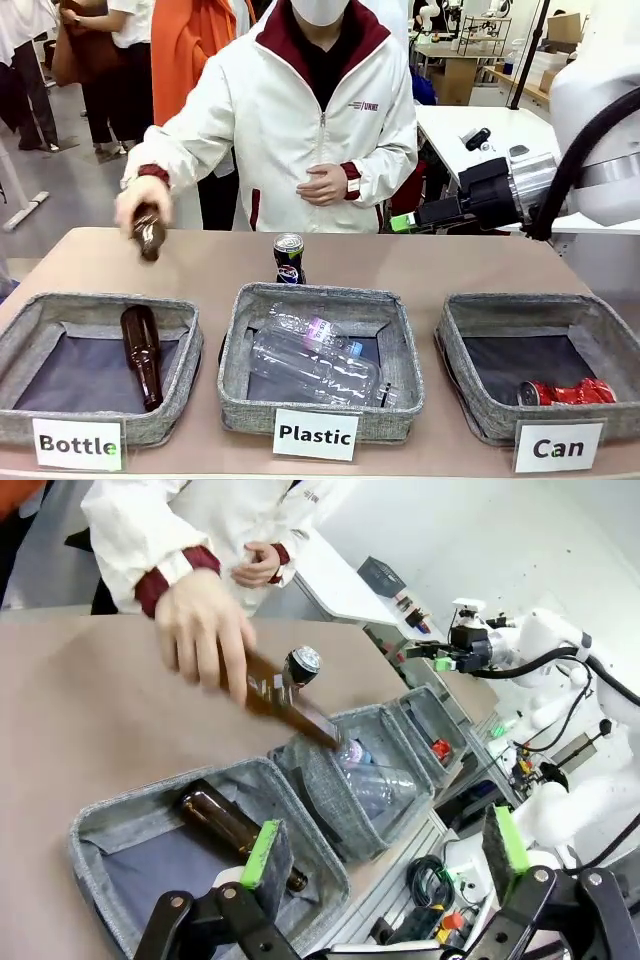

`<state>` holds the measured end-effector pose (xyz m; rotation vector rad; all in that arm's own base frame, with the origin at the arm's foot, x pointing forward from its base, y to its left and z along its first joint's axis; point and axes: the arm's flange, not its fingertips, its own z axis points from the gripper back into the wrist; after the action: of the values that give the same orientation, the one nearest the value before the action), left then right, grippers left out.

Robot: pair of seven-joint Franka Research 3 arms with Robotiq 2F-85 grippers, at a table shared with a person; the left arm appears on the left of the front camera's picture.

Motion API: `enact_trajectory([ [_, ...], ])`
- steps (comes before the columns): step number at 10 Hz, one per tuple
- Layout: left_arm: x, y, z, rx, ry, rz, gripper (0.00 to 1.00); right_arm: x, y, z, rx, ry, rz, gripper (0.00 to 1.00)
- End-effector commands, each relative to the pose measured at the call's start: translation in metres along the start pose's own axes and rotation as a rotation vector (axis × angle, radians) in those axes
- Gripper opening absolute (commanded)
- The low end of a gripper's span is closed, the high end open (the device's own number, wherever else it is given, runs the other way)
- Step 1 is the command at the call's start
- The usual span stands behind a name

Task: Sort the can waste into the basket.
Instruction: Pick up the can waste from the table and place it in the right Fabric basket.

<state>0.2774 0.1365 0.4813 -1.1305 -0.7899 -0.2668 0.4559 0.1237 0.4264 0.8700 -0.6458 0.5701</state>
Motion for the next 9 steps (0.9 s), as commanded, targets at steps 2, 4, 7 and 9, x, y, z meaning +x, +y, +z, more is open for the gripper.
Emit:
enact_trajectory([
  [2, 0.067, -0.047, 0.150, 0.170, -0.372, -0.149, 1.00, -0.002, 0.010, 0.008, 0.011, 0.007, -0.029, 1.00],
  [4, 0.072, -0.053, 0.258, 0.334, -0.291, -0.172, 1.00, -0.001, 0.000, 0.002, 0.003, 0.000, -0.005, 1.00],
  [7, 0.062, -0.039, 0.284, 0.348, -0.291, -0.091, 1.00, 0.034, -0.038, -0.058, 0.176, 0.009, 0.439, 1.00],
  [9, 0.044, -0.036, 0.277, 0.333, -0.333, -0.065, 1.00, 0.044, -0.068, -0.113, 0.217, 0.036, 0.528, 1.00],
])
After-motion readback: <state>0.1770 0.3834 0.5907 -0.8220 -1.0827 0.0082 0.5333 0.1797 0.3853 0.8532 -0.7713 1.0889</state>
